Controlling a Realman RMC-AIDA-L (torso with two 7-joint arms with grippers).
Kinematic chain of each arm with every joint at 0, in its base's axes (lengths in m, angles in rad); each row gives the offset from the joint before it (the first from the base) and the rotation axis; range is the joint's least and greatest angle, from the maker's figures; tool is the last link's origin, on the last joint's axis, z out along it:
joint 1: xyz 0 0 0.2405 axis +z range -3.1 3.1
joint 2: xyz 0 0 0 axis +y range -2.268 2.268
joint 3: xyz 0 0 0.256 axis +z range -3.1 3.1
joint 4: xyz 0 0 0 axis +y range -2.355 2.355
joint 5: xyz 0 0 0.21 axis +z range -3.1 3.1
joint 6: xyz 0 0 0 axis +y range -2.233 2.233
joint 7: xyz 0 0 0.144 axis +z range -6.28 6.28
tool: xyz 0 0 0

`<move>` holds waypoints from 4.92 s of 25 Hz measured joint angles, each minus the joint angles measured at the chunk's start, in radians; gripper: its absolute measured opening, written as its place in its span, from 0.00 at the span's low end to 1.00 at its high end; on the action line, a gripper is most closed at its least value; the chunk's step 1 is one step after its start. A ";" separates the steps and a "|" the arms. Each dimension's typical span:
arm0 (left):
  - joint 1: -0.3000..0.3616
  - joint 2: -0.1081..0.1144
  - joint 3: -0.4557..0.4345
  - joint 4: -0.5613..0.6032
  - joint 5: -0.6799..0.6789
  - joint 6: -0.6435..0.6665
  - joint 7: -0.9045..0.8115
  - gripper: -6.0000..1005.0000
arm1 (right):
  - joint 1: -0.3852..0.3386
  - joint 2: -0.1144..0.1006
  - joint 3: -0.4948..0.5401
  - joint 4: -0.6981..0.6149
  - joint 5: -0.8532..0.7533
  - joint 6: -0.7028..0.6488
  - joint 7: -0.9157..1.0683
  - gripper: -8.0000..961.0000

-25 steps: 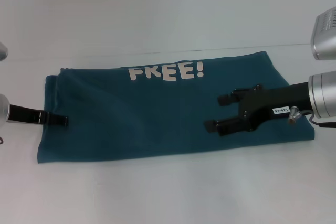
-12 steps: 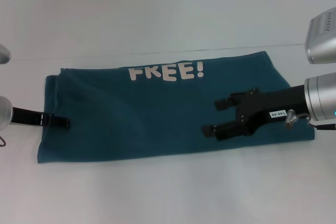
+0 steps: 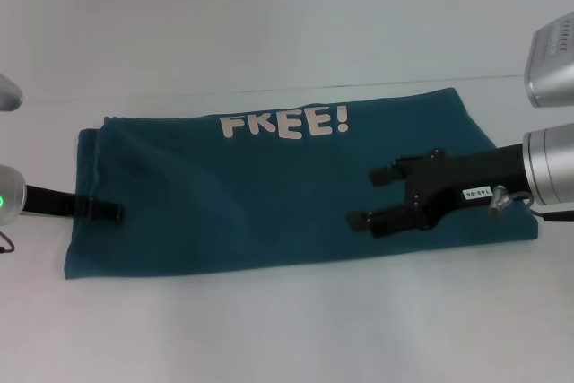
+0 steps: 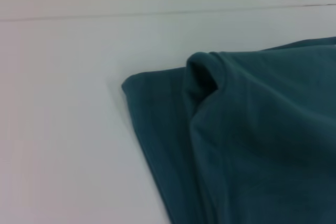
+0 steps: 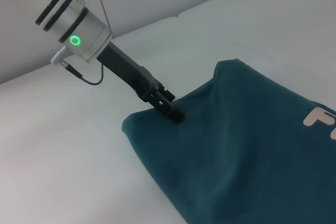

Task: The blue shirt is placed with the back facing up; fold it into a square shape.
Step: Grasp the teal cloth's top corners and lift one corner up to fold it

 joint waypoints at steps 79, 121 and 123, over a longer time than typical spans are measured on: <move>-0.048 0.007 -0.001 0.256 -0.234 0.336 0.026 0.06 | 0.042 0.006 -0.013 0.493 0.452 0.545 -0.418 0.67; 0.000 0.022 0.007 0.219 -0.029 0.262 -0.003 0.07 | 0.123 0.006 -0.095 0.789 0.732 0.568 -0.785 0.01; 0.004 0.023 0.006 0.216 -0.019 0.263 -0.005 0.07 | 0.115 0.004 -0.095 0.774 0.731 0.555 -0.783 0.01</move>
